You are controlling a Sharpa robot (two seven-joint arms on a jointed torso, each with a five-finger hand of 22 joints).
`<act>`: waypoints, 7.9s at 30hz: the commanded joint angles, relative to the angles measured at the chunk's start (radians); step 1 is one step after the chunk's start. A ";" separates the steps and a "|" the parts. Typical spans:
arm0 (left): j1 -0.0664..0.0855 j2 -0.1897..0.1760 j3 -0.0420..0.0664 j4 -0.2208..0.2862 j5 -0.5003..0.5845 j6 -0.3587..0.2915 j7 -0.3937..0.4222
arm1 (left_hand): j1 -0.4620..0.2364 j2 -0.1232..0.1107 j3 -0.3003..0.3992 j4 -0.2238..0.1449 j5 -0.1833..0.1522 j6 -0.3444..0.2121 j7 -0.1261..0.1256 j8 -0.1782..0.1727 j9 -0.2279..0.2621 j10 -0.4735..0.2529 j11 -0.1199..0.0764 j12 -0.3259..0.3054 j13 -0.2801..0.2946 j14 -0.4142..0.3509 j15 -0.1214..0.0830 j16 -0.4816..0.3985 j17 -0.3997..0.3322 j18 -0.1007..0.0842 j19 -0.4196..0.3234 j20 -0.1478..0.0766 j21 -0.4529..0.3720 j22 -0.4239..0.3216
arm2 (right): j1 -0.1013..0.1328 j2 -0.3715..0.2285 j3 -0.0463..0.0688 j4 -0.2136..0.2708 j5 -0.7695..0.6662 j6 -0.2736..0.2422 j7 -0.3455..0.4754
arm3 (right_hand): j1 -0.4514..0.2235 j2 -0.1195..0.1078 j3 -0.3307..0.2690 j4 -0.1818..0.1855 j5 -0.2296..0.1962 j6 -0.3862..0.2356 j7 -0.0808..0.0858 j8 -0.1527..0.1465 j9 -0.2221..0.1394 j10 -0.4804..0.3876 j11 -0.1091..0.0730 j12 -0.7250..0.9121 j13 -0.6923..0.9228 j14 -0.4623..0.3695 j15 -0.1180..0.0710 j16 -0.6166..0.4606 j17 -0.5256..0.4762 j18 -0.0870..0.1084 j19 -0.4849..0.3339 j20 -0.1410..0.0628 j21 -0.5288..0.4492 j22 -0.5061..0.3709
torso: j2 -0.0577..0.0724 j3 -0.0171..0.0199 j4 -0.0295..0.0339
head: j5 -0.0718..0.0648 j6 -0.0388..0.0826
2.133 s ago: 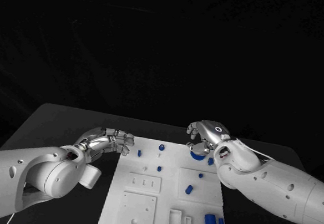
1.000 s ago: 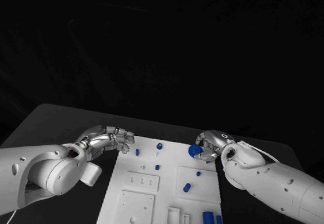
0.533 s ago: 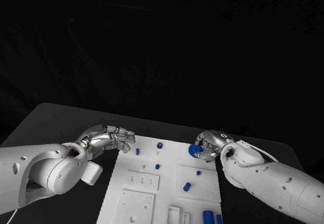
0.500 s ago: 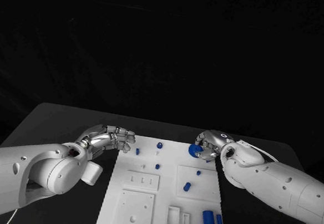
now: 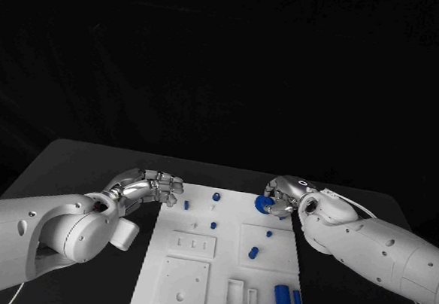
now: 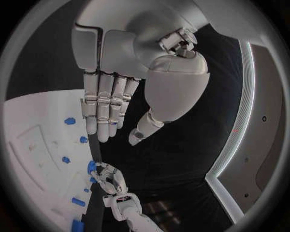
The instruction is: Assemble the parts on the task board
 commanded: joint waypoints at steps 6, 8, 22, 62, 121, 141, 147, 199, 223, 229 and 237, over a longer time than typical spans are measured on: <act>0.001 0.001 0.000 0.002 -0.004 0.011 0.008 | -0.004 -0.006 0.007 -0.001 -0.003 0.003 0.002 -0.005 0.002 0.001 0.004 -0.007 -0.001 -0.007 -0.003 0.006 -0.001 0.014 0.002 -0.007 0.006 -0.001 | -0.017 0.005 -0.010 -0.008 -0.108 0.031 -0.003 | 0.013 -0.022 0.000 -0.025 -0.004 0.030 0.022 0.002 -0.002 0.004 0.001 0.009 0.014 0.000 -0.007 -0.009 0.006 0.085 -0.007 -0.002 0.010 0.021 | 0.000 0.0001 -0.0002 | 0.000 -0.001; 0.001 0.001 0.000 0.001 -0.004 0.011 0.008 | -0.004 -0.006 0.007 -0.001 -0.003 0.003 0.002 -0.005 0.002 0.001 0.004 -0.007 -0.001 -0.007 -0.003 0.006 -0.001 0.014 0.002 -0.007 0.006 -0.001 | -0.020 0.005 -0.011 -0.008 -0.111 0.034 -0.003 | 0.018 -0.021 0.002 -0.030 -0.005 0.032 0.021 0.003 -0.001 0.005 0.000 0.010 0.014 0.001 -0.008 -0.010 0.008 0.085 -0.007 -0.002 0.011 0.021 | 0.000 0.0004 -0.0003 | 0.001 -0.002; 0.001 0.001 0.000 0.001 -0.004 0.010 0.008 | -0.004 -0.005 0.008 0.000 -0.003 0.003 0.002 -0.006 0.002 0.001 0.004 -0.007 -0.001 -0.008 -0.003 0.006 -0.001 0.013 0.002 -0.007 0.006 -0.002 | -0.026 0.004 -0.013 -0.009 -0.104 0.045 -0.001 | 0.005 -0.009 0.010 -0.033 0.106 0.059 0.014 0.013 0.000 0.022 -0.007 0.030 0.015 0.005 -0.014 -0.017 0.021 0.085 -0.009 0.004 0.021 0.019 | 0.000 0.0001 0.0001 | 0.000 -0.003; 0.001 -0.001 0.000 0.003 -0.004 0.006 0.011 | -0.005 -0.004 0.008 0.000 -0.003 0.004 0.001 -0.006 0.003 0.002 0.004 -0.008 -0.001 -0.008 -0.003 0.006 -0.001 0.013 0.001 -0.007 0.007 -0.002 | -0.017 0.057 -0.004 0.256 -0.423 -0.179 -0.235 | -0.001 -0.039 0.039 0.008 0.138 0.114 -0.007 0.033 0.014 0.085 -0.026 0.081 0.029 0.014 -0.032 -0.028 0.041 0.085 0.007 -0.008 0.035 0.016 | 0.000 -0.0015 0.0013 | 0.013 0.010; 0.001 0.006 0.000 -0.001 -0.004 0.006 0.008 | -0.006 -0.006 0.009 0.000 -0.004 0.003 0.001 -0.008 0.005 0.003 0.004 -0.011 -0.001 -0.008 -0.003 0.006 -0.001 0.012 0.000 -0.008 0.009 -0.003 | -0.045 0.203 -0.045 0.114 -0.365 -0.149 -0.199 | -0.033 -0.070 -0.010 0.014 -0.009 0.024 0.020 -0.018 -0.005 0.018 -0.001 0.016 -0.016 0.012 -0.010 -0.046 0.049 0.085 -0.005 -0.009 0.027 0.014 | 0.000 0.0010 -0.0008 | 0.023 -0.008; 0.001 0.005 0.000 0.000 -0.004 0.006 0.008 | -0.007 -0.006 0.009 0.000 -0.004 0.003 0.002 -0.009 0.005 0.002 0.005 -0.011 -0.002 -0.008 -0.003 0.006 -0.001 0.012 0.000 -0.008 0.009 -0.004 | -0.045 0.203 -0.045 0.099 -0.284 -0.130 -0.184 | -0.155 -0.066 -0.085 0.097 -0.009 0.000 0.026 -0.025 -0.005 0.006 0.005 0.012 -0.025 0.010 -0.004 -0.050 0.057 0.085 -0.007 -0.015 0.019 0.010 | 0.000 0.0003 -0.0008 | 0.022 -0.006; 0.001 0.004 0.000 0.000 -0.004 0.006 0.008 | -0.007 -0.006 0.009 0.000 -0.004 0.003 0.002 -0.009 0.005 0.002 0.005 -0.012 -0.002 -0.008 -0.003 0.006 -0.001 0.012 0.000 -0.008 0.009 -0.004 | -0.045 0.198 -0.045 0.095 -0.269 -0.132 -0.180 | -0.227 -0.066 -0.061 0.178 -0.009 -0.006 0.027 -0.026 -0.005 0.006 0.005 0.018 -0.023 0.010 -0.004 -0.050 0.063 0.085 -0.007 -0.022 0.016 0.010 | -0.001 0.0008 -0.0009 | 0.022 -0.005; 0.001 -0.011 0.000 -0.015 -0.006 0.008 0.013 | 0.003 -0.008 0.014 -0.002 -0.003 0.004 0.002 -0.010 0.007 0.002 0.006 -0.014 -0.002 -0.008 -0.003 0.007 -0.001 0.012 -0.002 -0.009 0.011 -0.005 | -0.010 -0.197 0.002 0.137 0.310 -0.053 0.302 | 0.046 -0.037 -0.084 -0.086 0.178 -0.044 0.046 -0.036 -0.006 -0.089 0.024 -0.022 -0.052 -0.016 0.015 -0.084 0.072 0.085 -0.058 0.000 0.001 0.016 | -0.007 0.0191 -0.0237 | 0.012 0.007; 0.000 -0.002 -0.003 -0.027 -0.007 0.014 0.013 | 0.003 -0.008 0.014 -0.001 -0.004 0.003 0.002 -0.010 0.008 0.002 0.006 -0.015 -0.002 -0.009 -0.003 0.007 -0.002 0.011 -0.002 -0.008 0.012 -0.006 | -0.070 -0.115 0.002 -0.030 0.317 0.000 0.312 | 0.046 -0.020 -0.118 -0.117 0.188 -0.057 0.042 -0.038 -0.009 -0.110 0.020 -0.015 -0.054 -0.027 0.011 -0.089 0.080 0.085 -0.077 0.022 0.002 0.020 | -0.006 0.0222 -0.0246 | 0.016 -0.002; 0.000 -0.002 -0.003 -0.027 -0.007 0.014 0.012 | 0.003 -0.008 0.014 -0.001 -0.004 0.004 0.002 -0.010 0.008 0.002 0.006 -0.015 -0.002 -0.009 -0.003 0.007 -0.002 0.011 -0.002 -0.008 0.012 -0.006 | -0.072 -0.107 0.002 -0.034 0.319 -0.001 0.312 | 0.032 -0.005 -0.124 -0.107 0.167 -0.052 0.038 -0.034 -0.008 -0.108 0.016 -0.011 -0.057 -0.024 0.008 -0.088 0.084 0.085 -0.074 0.022 0.006 0.020 | -0.007 0.0215 -0.0253 | 0.016 -0.005; 0.000 -0.002 -0.003 -0.027 -0.008 0.015 0.012 | 0.003 -0.008 0.014 -0.001 -0.004 0.004 0.002 -0.010 0.008 0.002 0.005 -0.016 -0.002 -0.009 -0.003 0.007 -0.002 0.011 -0.002 -0.008 0.012 -0.006 | -0.073 -0.099 0.002 -0.036 0.327 -0.006 0.311 | 0.019 0.014 -0.112 -0.085 0.115 -0.041 0.033 -0.027 -0.007 -0.104 0.012 -0.007 -0.061 -0.020 0.004 -0.086 0.090 0.085 -0.070 0.019 0.009 0.019 | -0.008 0.0219 -0.0261 | 0.018 -0.005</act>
